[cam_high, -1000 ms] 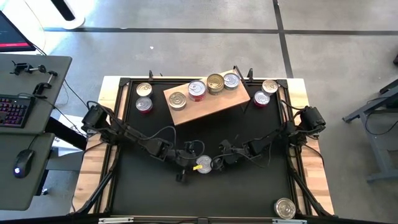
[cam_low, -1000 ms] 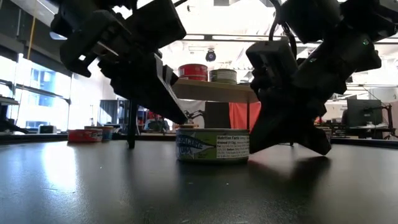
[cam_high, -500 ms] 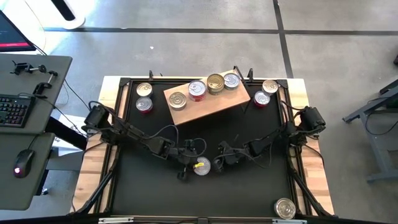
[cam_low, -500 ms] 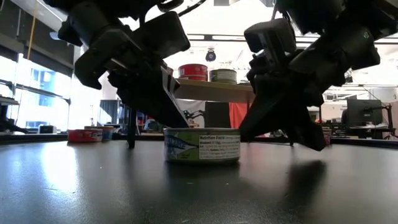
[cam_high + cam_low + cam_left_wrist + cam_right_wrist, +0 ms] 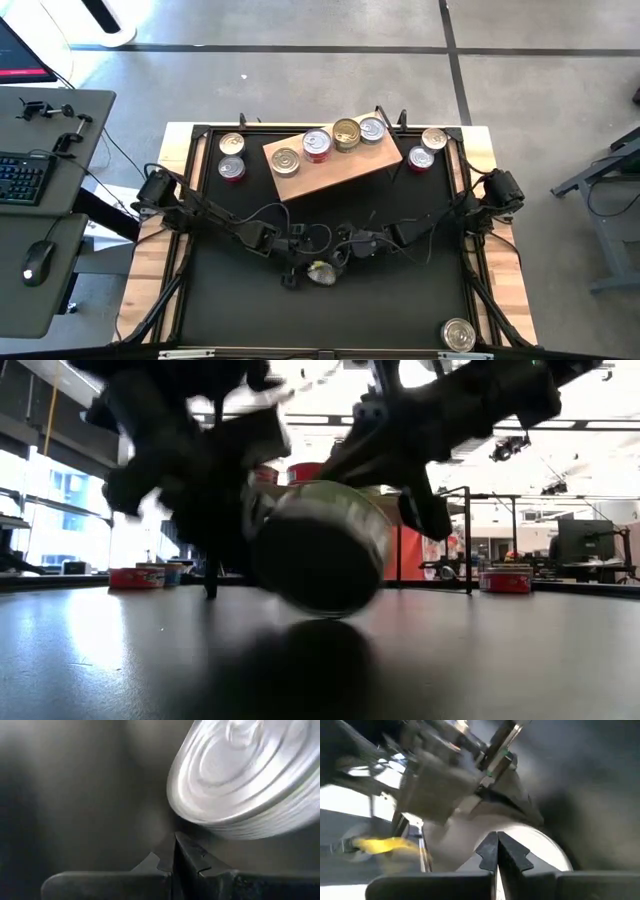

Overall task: Stack canned seafood by type on shelf
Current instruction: Stack the silver and green tuna can on top of the silver and green tuna can on the shelf

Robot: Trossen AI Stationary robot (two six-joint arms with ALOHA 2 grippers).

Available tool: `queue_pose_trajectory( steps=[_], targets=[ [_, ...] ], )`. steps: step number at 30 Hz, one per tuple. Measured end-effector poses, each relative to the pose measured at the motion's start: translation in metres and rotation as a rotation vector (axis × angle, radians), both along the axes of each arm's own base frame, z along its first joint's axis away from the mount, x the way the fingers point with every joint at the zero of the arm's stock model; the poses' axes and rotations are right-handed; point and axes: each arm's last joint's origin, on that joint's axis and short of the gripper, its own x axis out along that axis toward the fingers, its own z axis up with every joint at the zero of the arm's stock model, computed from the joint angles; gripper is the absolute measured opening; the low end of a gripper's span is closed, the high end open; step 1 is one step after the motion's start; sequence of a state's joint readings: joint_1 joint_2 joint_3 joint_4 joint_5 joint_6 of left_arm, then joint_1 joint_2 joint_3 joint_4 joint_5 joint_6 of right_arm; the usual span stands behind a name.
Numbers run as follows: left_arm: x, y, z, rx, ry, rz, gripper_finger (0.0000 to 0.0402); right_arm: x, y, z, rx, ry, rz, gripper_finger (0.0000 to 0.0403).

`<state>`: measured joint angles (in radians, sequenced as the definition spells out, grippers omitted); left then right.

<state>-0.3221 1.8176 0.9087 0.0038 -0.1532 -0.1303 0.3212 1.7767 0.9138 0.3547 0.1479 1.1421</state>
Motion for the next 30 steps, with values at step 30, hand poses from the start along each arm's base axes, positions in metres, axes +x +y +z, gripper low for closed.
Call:
queue_pose_trajectory(
  steps=[30],
  targets=[
    [-0.012, -0.017, 0.064, -0.039, -0.257, 0.027, 0.0000, -0.043, 0.028, 0.005, -0.120, 0.413, 0.372, 0.0000]
  ],
)
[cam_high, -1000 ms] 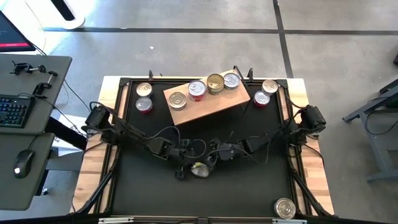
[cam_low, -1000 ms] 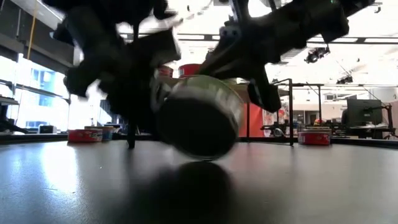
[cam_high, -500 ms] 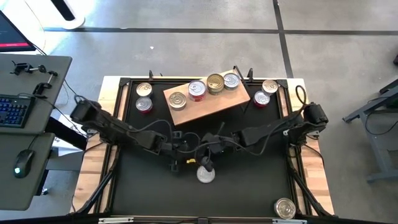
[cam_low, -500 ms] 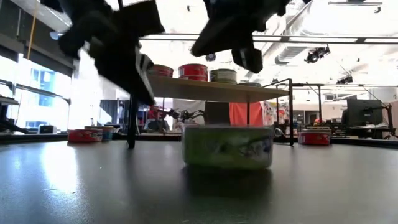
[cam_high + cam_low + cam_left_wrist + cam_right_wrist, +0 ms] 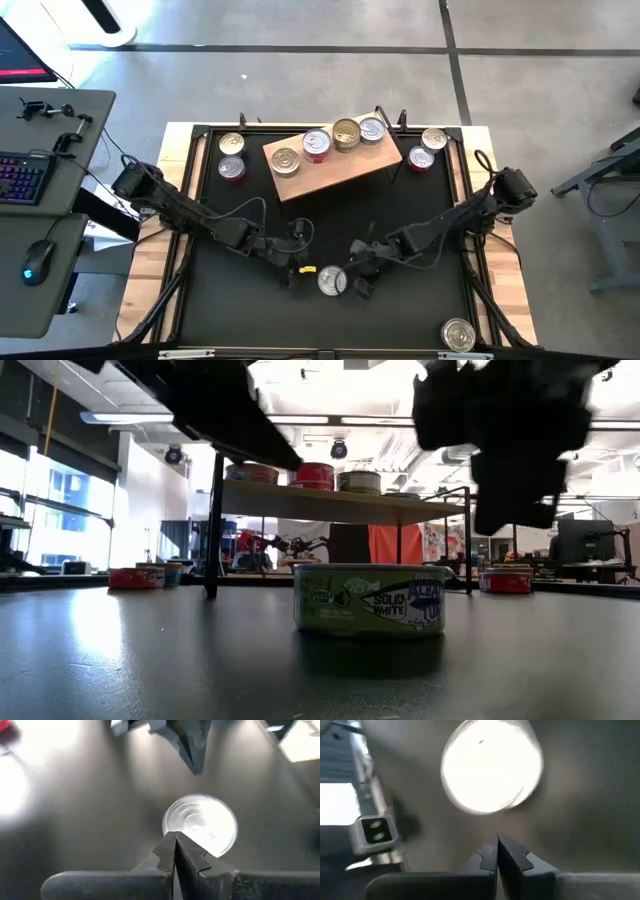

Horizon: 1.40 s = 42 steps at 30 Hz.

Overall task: Stack canned seafood by type on shelf
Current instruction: Stack the silver and green tuna can on top of the silver and green tuna can on the shelf

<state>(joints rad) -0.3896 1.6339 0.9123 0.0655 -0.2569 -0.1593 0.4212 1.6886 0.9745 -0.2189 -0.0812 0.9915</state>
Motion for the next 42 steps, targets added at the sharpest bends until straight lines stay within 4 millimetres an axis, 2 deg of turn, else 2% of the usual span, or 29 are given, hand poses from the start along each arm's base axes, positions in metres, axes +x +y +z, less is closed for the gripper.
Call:
queue_pose_trajectory(
  steps=[5, 10, 14, 18, 23, 28, 42],
  targets=[
    [0.013, -0.009, -0.022, 0.003, -0.010, -0.158, 0.0000, -0.007, 0.016, -0.005, -0.005, 0.019, -0.003, 0.0000],
    [0.019, -0.018, -0.039, -0.041, -0.009, -0.260, 0.0000, -0.009, 0.020, -0.005, -0.058, -0.013, -0.097, 0.0000],
    [0.018, -0.024, -0.049, -0.022, 0.009, -0.288, 0.0000, -0.008, 0.020, -0.013, -0.094, 0.002, -0.099, 0.0000],
    [0.020, -0.024, -0.058, -0.024, 0.029, -0.241, 0.0000, -0.004, 0.018, -0.021, -0.145, -0.004, -0.070, 0.0000],
    [0.021, -0.021, -0.056, -0.036, 0.006, -0.121, 0.0000, -0.004, 0.014, -0.022, -0.190, -0.005, -0.035, 0.0000],
    [0.022, -0.021, -0.056, -0.042, -0.002, -0.110, 0.0000, -0.004, 0.015, -0.024, -0.214, -0.010, 0.022, 0.0000],
    [0.021, -0.028, -0.064, -0.072, 0.017, -0.106, 0.0000, 0.003, 0.017, -0.029, -0.250, -0.072, 0.042, 0.0000]
  ],
)
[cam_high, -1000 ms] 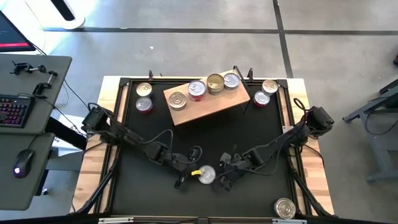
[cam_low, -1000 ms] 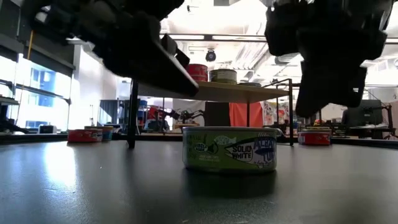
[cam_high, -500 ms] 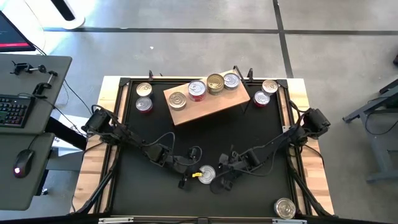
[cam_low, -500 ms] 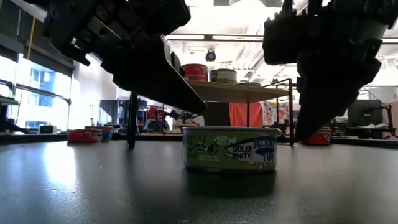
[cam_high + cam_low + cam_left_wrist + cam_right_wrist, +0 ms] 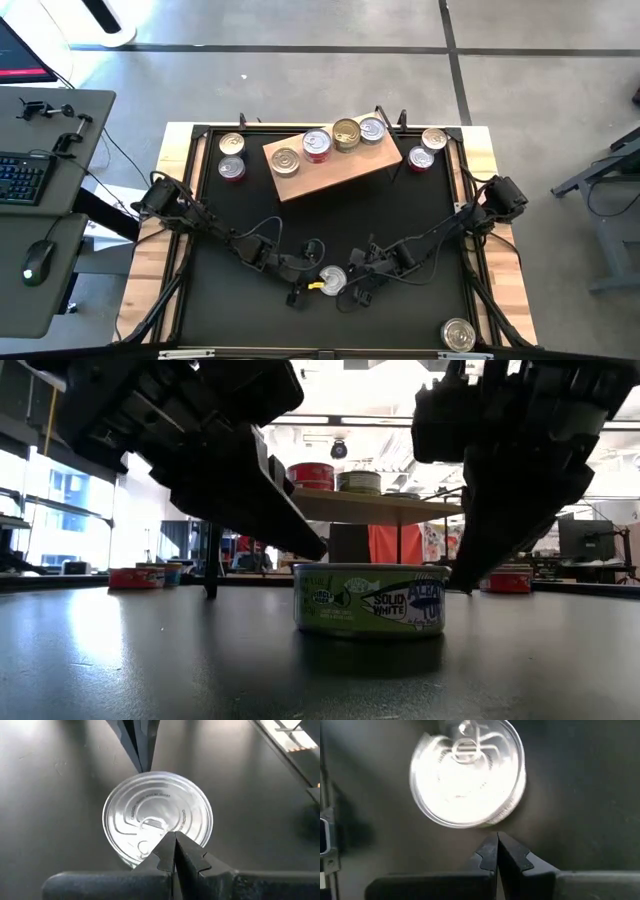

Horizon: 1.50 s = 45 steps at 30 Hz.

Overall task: Stack canned seafood by type on shelf
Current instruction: Stack the silver and green tuna can on top of the silver and green tuna can on the shelf

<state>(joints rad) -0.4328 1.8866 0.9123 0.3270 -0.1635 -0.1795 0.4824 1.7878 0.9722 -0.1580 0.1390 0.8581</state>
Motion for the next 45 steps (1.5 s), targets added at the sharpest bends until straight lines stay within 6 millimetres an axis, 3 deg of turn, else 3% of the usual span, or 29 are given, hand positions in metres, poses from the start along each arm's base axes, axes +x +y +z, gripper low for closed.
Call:
queue_pose_trajectory(
  steps=[25, 45],
  targets=[
    [0.000, 0.002, -0.014, 0.030, 0.046, 0.063, 0.0000, 0.008, 0.002, -0.004, 0.035, -0.060, -0.036, 0.0000],
    [-0.003, -0.002, -0.017, 0.031, 0.062, 0.071, 0.0000, 0.023, 0.010, 0.023, 0.060, -0.089, -0.010, 0.0000]
  ],
)
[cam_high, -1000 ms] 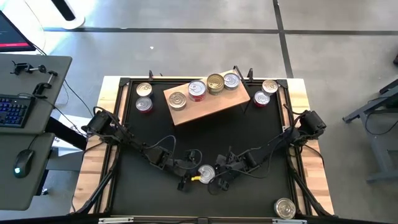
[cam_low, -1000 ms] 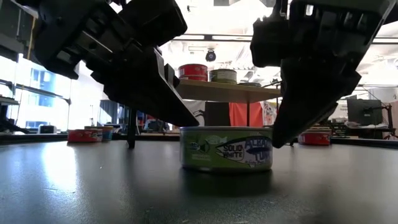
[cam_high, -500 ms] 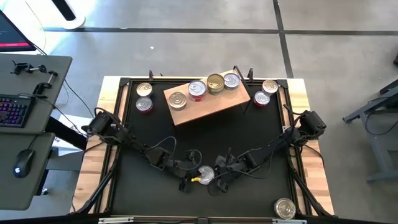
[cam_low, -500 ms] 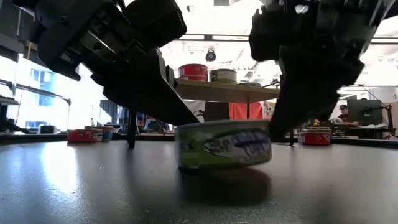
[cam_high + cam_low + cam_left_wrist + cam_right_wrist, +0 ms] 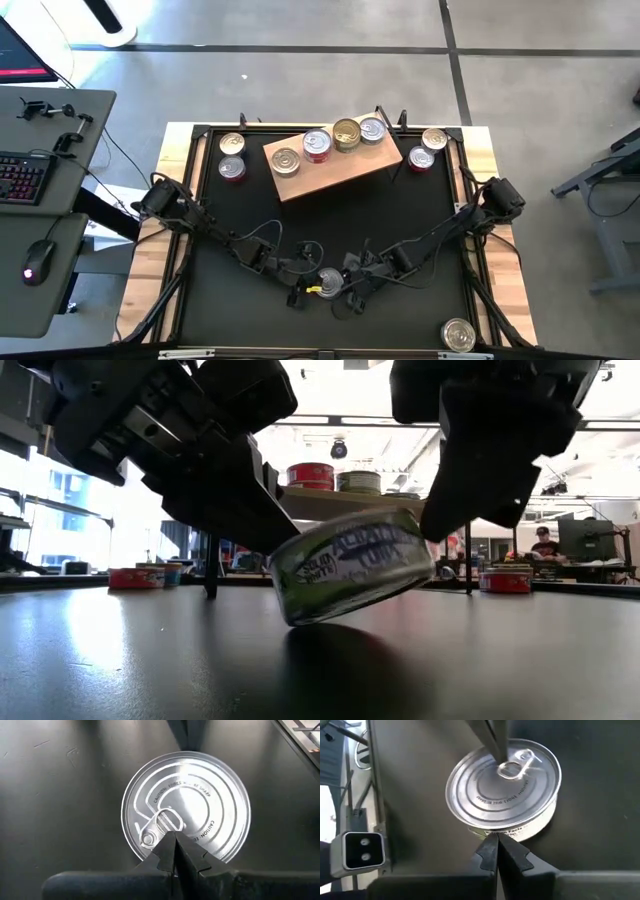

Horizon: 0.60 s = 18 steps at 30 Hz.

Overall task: Stack canned seafood by type on shelf
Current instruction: Stack the silver and green tuna can on top of the silver and green tuna can on the shelf

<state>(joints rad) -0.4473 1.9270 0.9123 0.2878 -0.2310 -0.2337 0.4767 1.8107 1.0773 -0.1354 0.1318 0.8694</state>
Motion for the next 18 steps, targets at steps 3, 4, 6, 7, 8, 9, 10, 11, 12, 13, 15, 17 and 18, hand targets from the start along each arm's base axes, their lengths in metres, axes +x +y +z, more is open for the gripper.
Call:
queue_pose_trajectory(
  steps=[3, 4, 6, 7, 8, 9, 10, 11, 12, 13, 15, 17, 18],
  targets=[
    [0.000, 0.000, 0.000, 0.000, -0.001, 0.001, 0.0000, 0.002, 0.001, 0.005, -0.001, -0.014, 0.012, 0.0000],
    [0.000, 0.000, 0.000, 0.000, -0.001, 0.001, 0.0000, 0.003, 0.002, 0.007, 0.002, -0.022, 0.012, 0.0000],
    [0.000, 0.001, 0.001, 0.001, -0.003, 0.005, 0.0000, 0.006, 0.002, 0.011, 0.006, -0.055, 0.007, 0.0000],
    [0.001, 0.002, 0.001, 0.004, -0.006, 0.011, 0.0000, 0.008, 0.002, 0.013, 0.001, -0.075, 0.000, 0.0000],
    [0.001, 0.003, 0.001, 0.008, -0.009, 0.019, 0.0000, 0.009, 0.001, 0.014, -0.005, -0.086, -0.011, 0.0000],
    [0.001, 0.004, 0.001, 0.013, 0.001, 0.021, 0.0000, 0.009, 0.000, 0.015, -0.019, -0.099, -0.020, 0.0000],
    [0.000, 0.005, 0.000, 0.017, 0.010, 0.023, 0.0000, 0.010, 0.000, 0.015, -0.022, -0.108, -0.026, 0.0000],
    [0.000, 0.006, 0.001, 0.014, 0.009, 0.022, 0.0000, 0.010, -0.001, 0.015, -0.027, -0.112, -0.030, 0.0000],
    [0.000, 0.007, 0.003, 0.009, 0.012, 0.019, 0.0000, 0.011, -0.001, 0.015, -0.030, -0.115, -0.034, 0.0000],
    [0.000, 0.007, 0.004, 0.009, 0.012, 0.018, 0.0000, 0.011, -0.001, 0.014, -0.032, -0.114, -0.032, 0.0000],
    [0.001, 0.008, 0.005, 0.008, 0.009, 0.023, 0.0000, 0.010, -0.002, 0.014, -0.034, -0.108, -0.030, 0.0000],
    [0.001, 0.009, 0.005, 0.010, 0.010, 0.025, 0.0000, 0.011, -0.003, 0.013, -0.037, -0.106, -0.030, 0.0000],
    [0.001, 0.009, 0.005, 0.015, 0.009, 0.021, 0.0000, 0.011, -0.004, 0.012, -0.045, -0.105, -0.031, 0.0000]
  ],
)
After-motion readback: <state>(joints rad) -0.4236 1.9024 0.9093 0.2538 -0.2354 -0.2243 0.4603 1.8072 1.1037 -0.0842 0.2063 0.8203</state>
